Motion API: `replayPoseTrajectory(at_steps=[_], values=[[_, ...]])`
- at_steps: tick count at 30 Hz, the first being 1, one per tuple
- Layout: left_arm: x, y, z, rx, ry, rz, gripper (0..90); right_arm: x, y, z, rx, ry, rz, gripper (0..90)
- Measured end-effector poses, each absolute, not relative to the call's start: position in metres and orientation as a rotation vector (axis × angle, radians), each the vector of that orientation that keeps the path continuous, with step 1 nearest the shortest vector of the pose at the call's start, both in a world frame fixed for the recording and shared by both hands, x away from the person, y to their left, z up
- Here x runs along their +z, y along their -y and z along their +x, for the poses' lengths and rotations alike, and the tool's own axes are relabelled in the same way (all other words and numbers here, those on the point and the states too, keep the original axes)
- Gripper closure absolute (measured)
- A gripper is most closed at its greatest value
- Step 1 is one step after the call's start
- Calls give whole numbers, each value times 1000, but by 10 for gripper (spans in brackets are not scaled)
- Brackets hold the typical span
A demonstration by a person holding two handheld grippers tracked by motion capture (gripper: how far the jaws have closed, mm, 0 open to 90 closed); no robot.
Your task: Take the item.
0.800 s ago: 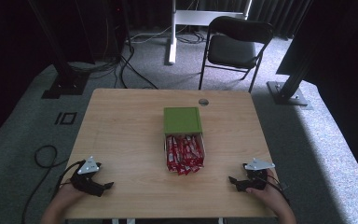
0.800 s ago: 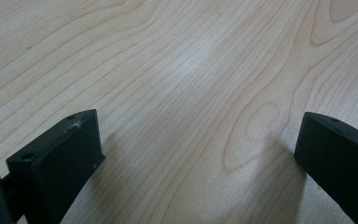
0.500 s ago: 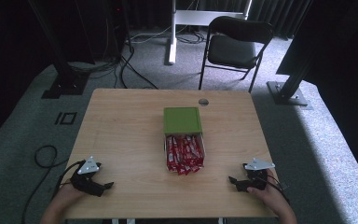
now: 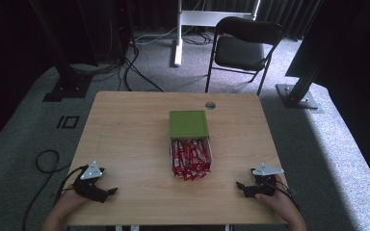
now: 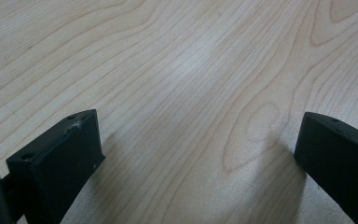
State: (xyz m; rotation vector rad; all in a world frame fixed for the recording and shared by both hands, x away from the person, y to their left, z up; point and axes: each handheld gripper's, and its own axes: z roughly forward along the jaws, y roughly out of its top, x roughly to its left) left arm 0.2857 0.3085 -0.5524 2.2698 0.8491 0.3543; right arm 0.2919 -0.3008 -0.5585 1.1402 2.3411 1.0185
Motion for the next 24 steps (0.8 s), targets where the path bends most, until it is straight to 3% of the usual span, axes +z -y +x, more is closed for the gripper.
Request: replayPoseTrajectory(at_steps=[12, 24], values=[[-552, -308, 286, 354, -849, 2270, 15, -554, 282, 298, 1047, -2322, 1166, 134], [-553, -308, 286, 354, -851, 2267, 15, -517, 269, 303, 1145, -2234, 1193, 141]])
